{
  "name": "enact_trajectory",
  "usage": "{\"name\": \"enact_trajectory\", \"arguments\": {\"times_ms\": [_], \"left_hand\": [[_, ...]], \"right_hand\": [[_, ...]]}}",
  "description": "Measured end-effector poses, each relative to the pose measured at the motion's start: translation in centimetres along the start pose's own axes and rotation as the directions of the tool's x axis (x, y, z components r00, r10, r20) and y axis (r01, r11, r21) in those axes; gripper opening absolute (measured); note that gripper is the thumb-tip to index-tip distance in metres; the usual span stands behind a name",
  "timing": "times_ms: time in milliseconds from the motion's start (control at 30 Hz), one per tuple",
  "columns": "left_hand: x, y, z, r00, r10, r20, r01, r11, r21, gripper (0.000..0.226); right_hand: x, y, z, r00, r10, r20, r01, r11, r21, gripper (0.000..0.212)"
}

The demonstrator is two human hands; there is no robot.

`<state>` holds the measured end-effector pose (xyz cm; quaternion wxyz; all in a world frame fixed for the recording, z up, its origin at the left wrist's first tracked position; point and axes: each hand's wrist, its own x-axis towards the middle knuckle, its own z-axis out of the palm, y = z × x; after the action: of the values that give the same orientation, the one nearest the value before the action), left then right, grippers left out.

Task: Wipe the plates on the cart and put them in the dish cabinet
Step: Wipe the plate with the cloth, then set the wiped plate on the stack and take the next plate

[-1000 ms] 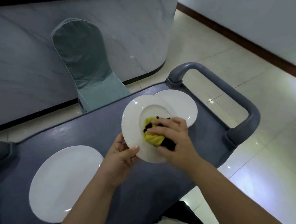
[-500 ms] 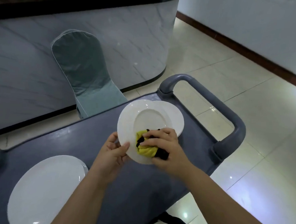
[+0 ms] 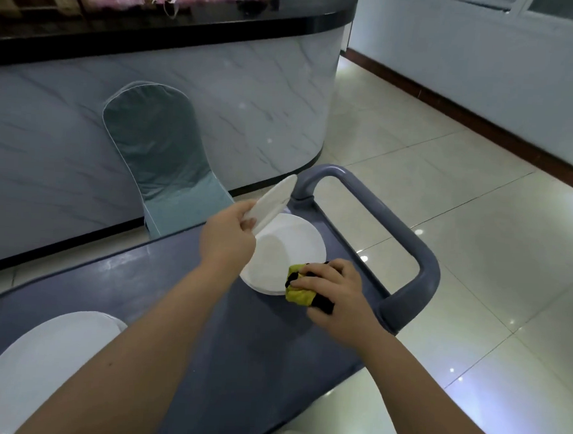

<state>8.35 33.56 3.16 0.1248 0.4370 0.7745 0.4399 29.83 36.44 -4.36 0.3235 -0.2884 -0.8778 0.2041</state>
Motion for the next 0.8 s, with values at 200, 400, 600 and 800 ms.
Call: {"name": "enact_trajectory", "arguments": {"times_ms": [200,400,600,800], "left_hand": [[-0.7,-1.5,3.7,0.981,0.188,0.049,-0.193,0.915,0.353,0.052],[-2.2,-2.9,6.2,0.906,0.389,0.165,-0.421,0.801,0.426,0.054],[-3.5,-4.5,9.1,0.837,0.437,0.33,-0.541,0.751,0.379,0.044],[-5.2,-6.2,10.7,0.867,0.334,0.37,-0.477,0.774,0.418,0.054]], "right_hand": [[-0.8,1.5,-1.4,0.995,0.091,0.039,-0.093,0.995,0.046,0.039],[-0.9,2.4,-1.8,0.988,0.133,0.079,-0.138,0.989,0.06,0.037],[-1.4,3.7,-2.2,0.983,0.144,0.117,-0.148,0.989,0.027,0.038],[-2.1,4.5,-2.5,0.976,0.16,0.148,-0.164,0.986,0.019,0.041]]}}
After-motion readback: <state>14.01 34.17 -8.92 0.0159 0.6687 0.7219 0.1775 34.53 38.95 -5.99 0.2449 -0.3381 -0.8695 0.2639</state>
